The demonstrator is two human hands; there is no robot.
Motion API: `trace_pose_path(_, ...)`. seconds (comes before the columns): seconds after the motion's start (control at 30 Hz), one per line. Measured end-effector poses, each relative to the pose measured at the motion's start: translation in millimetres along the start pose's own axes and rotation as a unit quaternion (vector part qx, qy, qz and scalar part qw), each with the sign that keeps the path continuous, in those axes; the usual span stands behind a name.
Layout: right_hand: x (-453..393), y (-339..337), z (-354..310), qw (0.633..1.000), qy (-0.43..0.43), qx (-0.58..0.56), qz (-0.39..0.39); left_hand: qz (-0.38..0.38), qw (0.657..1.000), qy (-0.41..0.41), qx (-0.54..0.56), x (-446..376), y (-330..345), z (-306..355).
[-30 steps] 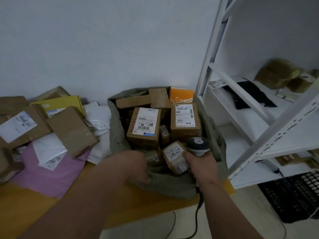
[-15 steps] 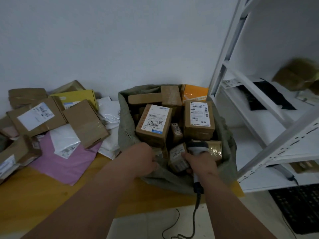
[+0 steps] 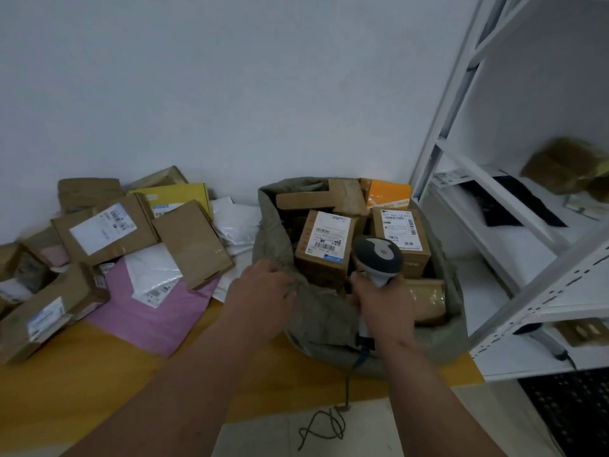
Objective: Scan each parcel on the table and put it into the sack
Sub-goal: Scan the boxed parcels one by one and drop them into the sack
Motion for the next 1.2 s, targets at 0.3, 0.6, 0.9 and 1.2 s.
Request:
trace_pose_path(0.3,114.0,154.3,-17.4,0.982,0.023,-0.023,-0.184,-0.014,0.983,-0.155,0.097,75.5,-27.7,-168.1)
trace_pose_path(0.6,178.9,266.3,-7.9,0.968,0.048,-0.041,-0.245,-0.029,0.951,-0.242,0.191,132.8,-42.3,-296.9)
trace_pose_path(0.9,141.9,311.8,-9.8,0.977,0.047,-0.023,-0.205,-0.053,0.915,-0.279,0.288,114.9,-29.4,-325.1)
trace_pose_path(1.2,47.2,325.6,-11.9,0.978,0.049,0.03,-0.203,-0.086,0.854,-0.317,0.403,2.0,6.5,-308.0)
Point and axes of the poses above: each hand's wrist, its own x-axis away from the middle knuckle, its own y-axis out of the palm, z = x × y, the point moved 6 cm from there along -x, towards the middle knuckle, and after that the axes turned 4 degrees about -x, right-handed, at the moved point
